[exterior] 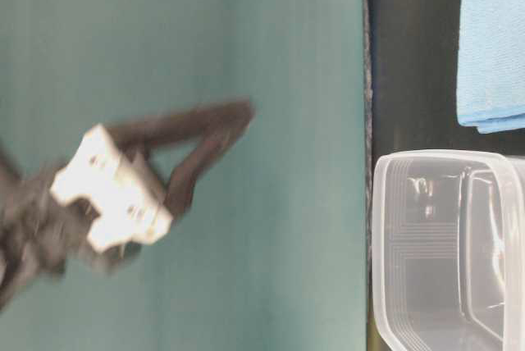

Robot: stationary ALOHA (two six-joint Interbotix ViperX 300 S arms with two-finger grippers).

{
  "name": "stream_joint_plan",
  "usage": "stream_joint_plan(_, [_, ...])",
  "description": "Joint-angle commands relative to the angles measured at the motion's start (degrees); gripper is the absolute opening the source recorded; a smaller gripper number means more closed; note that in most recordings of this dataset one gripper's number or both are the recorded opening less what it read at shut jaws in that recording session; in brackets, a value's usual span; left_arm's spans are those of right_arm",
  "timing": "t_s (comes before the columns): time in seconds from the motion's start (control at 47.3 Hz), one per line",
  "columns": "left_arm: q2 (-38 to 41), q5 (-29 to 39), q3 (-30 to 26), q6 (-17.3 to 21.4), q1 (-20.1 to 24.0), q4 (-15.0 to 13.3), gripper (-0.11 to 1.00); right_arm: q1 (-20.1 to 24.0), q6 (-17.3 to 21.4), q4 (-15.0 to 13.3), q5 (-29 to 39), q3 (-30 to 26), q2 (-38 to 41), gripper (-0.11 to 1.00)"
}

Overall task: Place the blue towel into the container with the left arm.
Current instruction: 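Move the left gripper over the container toward the blue towel, then lower the left gripper onto the blue towel and pinch its center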

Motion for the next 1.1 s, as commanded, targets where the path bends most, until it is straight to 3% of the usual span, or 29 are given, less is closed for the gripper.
stream_joint_plan(0.0, [5.9,1.7,-6.9,1.9,-1.1,0.3,0.88,-0.3,0.1,0.2,1.4,-0.6,-0.6,0.77])
stream_joint_plan(0.169, [15.5,5.6,-14.5,3.8,-1.2,0.3,0.88,-0.3,0.1,0.2,2.4,-0.8,-1.3,0.77])
stream_joint_plan(0.465, [26.6,5.6,-20.6,3.8,-0.9,0.3,0.88,-0.3,0.2,0.2,2.6,-1.0,-1.7,0.77])
stream_joint_plan(1.077, [31.7,5.0,-17.1,3.8,-1.5,0.3,0.84,-0.3,1.8,0.2,5.0,-0.6,-1.8,0.76])
